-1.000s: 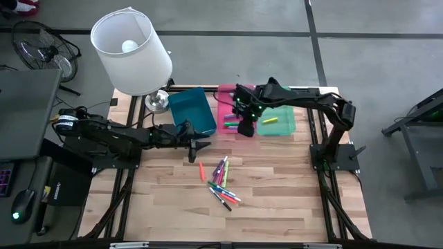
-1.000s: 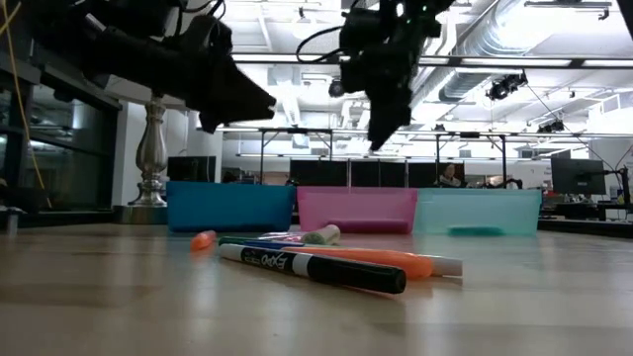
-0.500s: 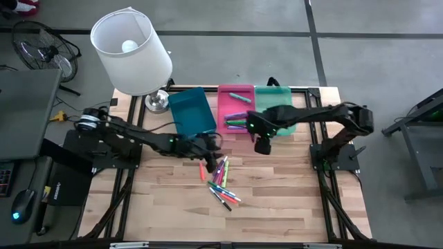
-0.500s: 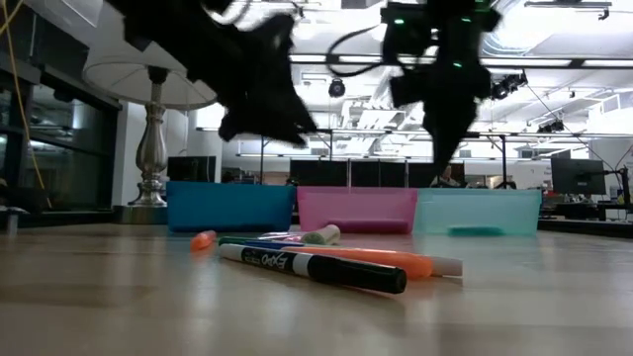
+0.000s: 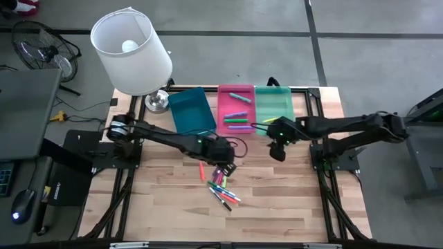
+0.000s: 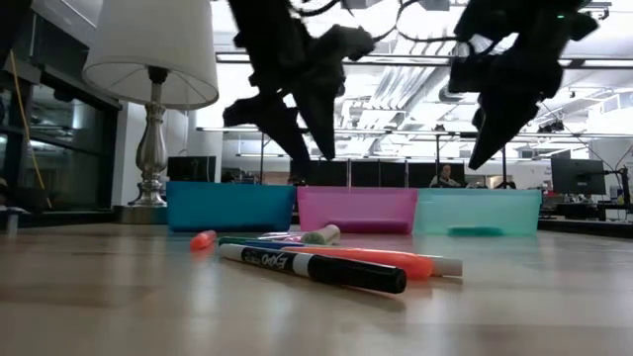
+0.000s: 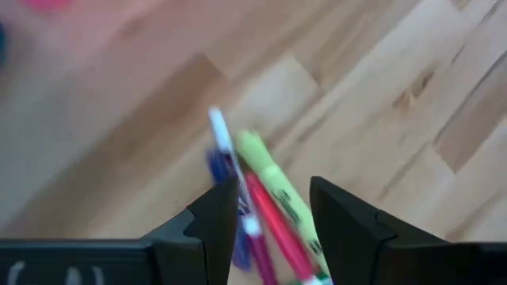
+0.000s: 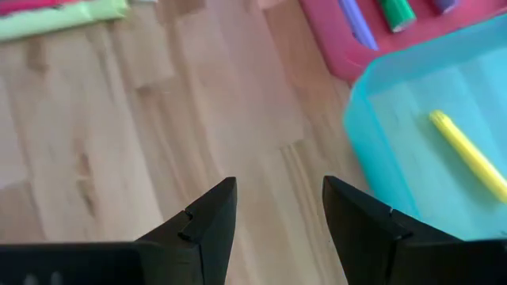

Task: Pick & Place Markers
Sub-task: Put the light green highlighter into the pink bin

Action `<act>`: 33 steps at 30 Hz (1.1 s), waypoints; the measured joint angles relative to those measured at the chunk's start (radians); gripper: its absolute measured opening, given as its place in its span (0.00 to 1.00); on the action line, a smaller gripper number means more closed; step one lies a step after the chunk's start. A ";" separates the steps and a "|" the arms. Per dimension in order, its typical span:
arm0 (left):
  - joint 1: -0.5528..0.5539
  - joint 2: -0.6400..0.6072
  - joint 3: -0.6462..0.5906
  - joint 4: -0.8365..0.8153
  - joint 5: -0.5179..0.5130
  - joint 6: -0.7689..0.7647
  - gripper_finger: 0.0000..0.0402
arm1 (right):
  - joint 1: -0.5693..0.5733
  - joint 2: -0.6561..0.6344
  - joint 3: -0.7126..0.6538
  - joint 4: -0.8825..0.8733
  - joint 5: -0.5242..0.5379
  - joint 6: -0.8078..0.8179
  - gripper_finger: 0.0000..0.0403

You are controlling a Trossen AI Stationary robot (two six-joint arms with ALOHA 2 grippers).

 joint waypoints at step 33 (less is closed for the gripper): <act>-0.059 0.227 0.234 -0.167 0.162 -0.298 0.39 | 0.127 -0.133 -0.073 0.064 0.040 -0.036 0.44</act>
